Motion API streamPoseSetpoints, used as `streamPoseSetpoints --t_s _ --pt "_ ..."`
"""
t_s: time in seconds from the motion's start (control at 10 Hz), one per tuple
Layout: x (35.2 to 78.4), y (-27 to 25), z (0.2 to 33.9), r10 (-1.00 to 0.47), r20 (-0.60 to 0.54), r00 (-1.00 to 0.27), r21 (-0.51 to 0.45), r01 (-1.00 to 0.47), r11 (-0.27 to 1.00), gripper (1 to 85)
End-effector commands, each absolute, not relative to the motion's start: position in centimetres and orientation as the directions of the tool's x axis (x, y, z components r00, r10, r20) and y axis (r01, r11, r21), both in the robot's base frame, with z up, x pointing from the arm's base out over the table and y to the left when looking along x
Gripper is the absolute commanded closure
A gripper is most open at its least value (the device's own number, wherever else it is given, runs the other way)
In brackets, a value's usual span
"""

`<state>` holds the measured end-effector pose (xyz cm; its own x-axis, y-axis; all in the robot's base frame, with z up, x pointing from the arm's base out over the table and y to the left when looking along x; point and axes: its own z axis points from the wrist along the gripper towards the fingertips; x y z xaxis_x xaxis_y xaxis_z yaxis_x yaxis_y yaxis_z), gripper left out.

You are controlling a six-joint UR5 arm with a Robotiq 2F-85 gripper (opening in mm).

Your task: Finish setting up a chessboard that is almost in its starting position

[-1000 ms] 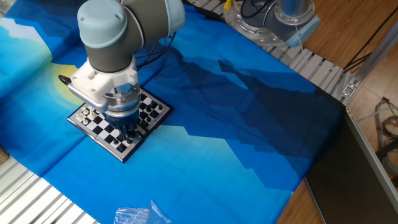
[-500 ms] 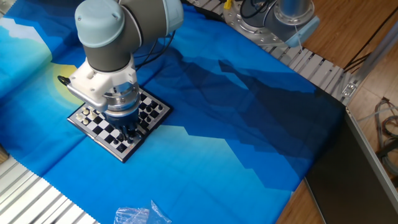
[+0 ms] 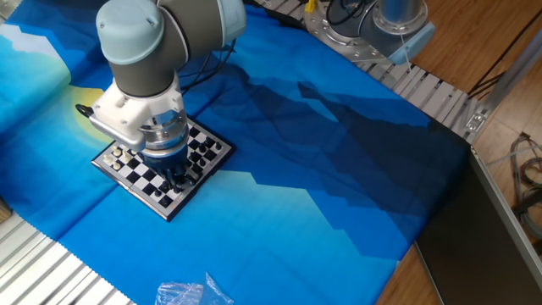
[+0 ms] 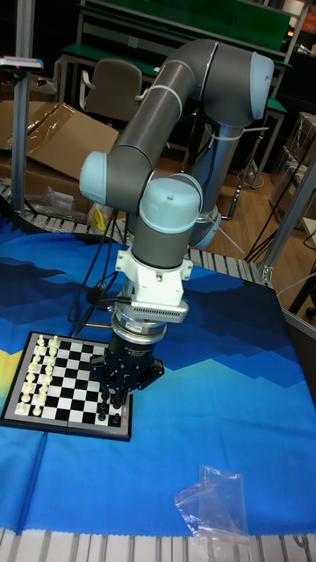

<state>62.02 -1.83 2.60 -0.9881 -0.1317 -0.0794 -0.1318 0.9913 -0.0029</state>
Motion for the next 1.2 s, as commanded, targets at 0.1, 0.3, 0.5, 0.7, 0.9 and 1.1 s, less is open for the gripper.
streamPoseSetpoints --t_s 0.1,0.3,0.5,0.7,0.9,1.1 --pt "62.08 -1.71 2.71 -0.132 -0.078 -0.988 0.007 -0.133 0.991 74.0" --pt "62.09 -1.64 2.74 -0.133 -0.077 -0.988 0.009 -0.134 0.991 73.0" --pt "62.08 -1.65 2.76 -0.136 -0.076 -0.988 0.010 -0.137 0.990 72.0" --pt "62.06 -1.72 2.79 -0.140 -0.074 -0.987 0.012 -0.142 0.990 71.0" --pt "61.95 -1.78 2.75 -0.147 -0.070 -0.987 0.011 -0.148 0.989 70.0" --pt "61.91 -1.69 2.74 -0.151 -0.069 -0.986 0.014 -0.152 0.988 68.7"
